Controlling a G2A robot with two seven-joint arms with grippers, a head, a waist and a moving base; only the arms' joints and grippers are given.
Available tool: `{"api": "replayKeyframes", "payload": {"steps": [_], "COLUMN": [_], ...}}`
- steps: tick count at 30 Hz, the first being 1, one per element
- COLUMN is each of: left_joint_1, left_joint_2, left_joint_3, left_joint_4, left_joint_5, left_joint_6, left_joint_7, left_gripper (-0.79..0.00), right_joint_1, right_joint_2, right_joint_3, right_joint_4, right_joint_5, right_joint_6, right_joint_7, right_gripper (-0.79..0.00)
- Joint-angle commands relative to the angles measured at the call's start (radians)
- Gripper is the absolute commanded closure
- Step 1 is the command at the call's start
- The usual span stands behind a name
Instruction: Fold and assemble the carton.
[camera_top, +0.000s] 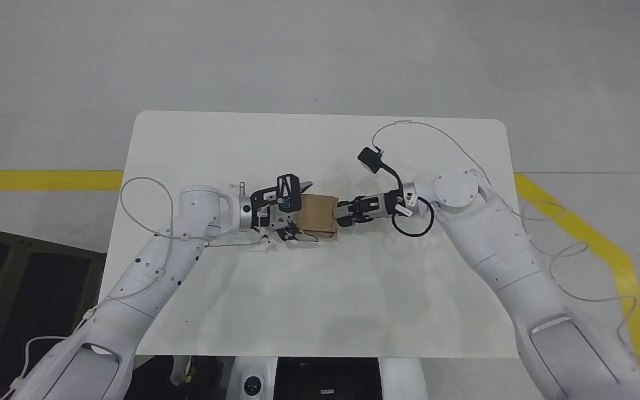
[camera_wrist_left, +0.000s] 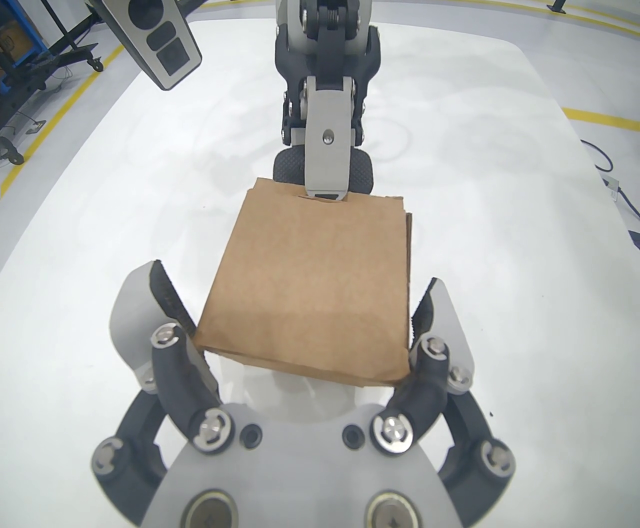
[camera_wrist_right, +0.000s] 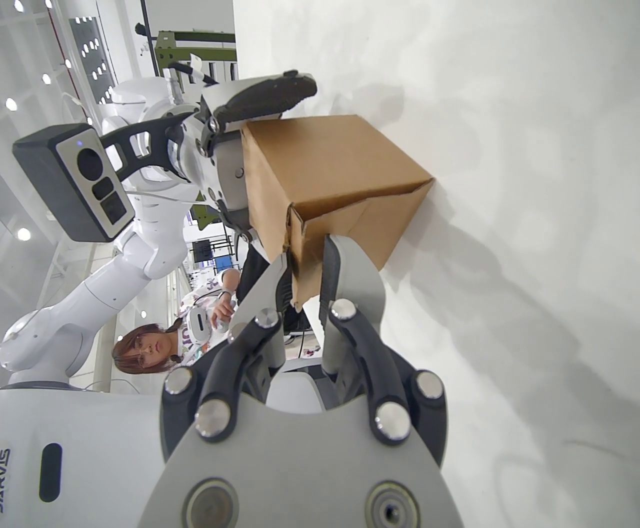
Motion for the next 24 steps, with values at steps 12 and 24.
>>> {"api": "replayKeyframes", "payload": {"steps": [12, 24], "left_joint_1": [-0.004, -0.006], "left_joint_2": [-0.002, -0.003], "left_joint_3": [0.004, 0.005], "left_joint_4": [0.008, 0.010], "left_joint_5": [-0.004, -0.006], "left_joint_6": [0.001, 0.005], "left_joint_7": [0.002, 0.000], "left_gripper": [-0.785, -0.785], "right_joint_1": [-0.001, -0.064], "right_joint_2": [-0.003, 0.033], "right_joint_3": [0.011, 0.086], "right_joint_4": [0.011, -0.067], "right_joint_5": [0.029, -0.002], "right_joint_6": [-0.034, -0.005], "right_joint_7": [-0.006, -0.009], "right_gripper": [-0.179, 0.000]}}
